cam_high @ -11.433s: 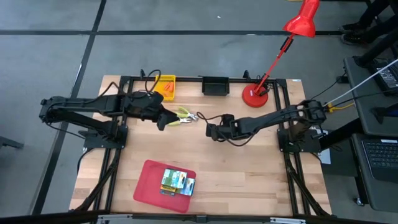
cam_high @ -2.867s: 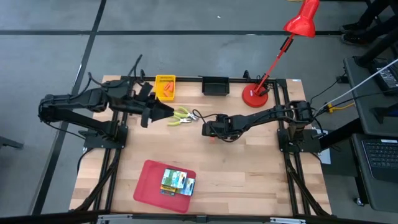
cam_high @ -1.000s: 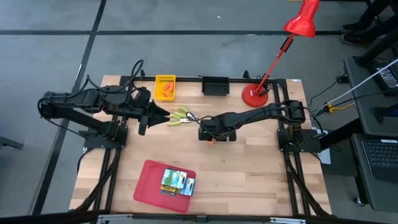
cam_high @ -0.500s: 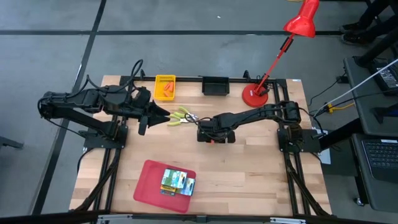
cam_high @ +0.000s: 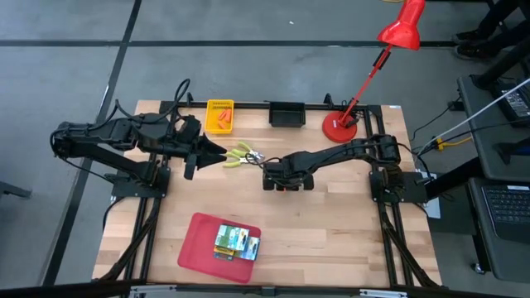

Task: Pick & Place School Supplies
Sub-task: Put the orange eraser into the yellow bin

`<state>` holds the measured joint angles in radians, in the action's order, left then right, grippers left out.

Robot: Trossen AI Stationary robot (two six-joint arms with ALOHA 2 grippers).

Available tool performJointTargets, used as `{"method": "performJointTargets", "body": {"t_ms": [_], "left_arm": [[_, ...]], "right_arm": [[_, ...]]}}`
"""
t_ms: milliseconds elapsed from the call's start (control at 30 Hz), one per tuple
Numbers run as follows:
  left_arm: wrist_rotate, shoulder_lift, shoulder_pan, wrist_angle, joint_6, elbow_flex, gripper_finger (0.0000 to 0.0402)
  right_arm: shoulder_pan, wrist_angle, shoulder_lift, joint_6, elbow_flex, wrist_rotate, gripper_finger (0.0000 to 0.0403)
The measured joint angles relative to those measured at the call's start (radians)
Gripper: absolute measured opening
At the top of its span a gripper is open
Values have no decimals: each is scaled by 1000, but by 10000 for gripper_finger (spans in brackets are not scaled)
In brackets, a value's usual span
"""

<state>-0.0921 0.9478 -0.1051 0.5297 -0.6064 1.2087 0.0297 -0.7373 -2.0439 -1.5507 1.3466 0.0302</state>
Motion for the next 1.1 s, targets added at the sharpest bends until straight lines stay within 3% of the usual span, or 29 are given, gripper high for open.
{"method": "performJointTargets", "body": {"t_ms": [267, 700, 967, 1100], "left_arm": [[-53, 0, 0, 133, 0, 0, 143], [-197, -4, 3, 456, -35, 0, 144], [-68, 48, 73, 444, -175, 0, 144], [24, 75, 83, 336, -184, 0, 144]], "right_arm": [[12, -34, 21, 142, 146, -169, 78], [202, -104, 111, 227, 436, -296, 77], [259, -104, 114, 257, 606, -415, 77], [257, -100, 117, 286, 641, -447, 77]]}}
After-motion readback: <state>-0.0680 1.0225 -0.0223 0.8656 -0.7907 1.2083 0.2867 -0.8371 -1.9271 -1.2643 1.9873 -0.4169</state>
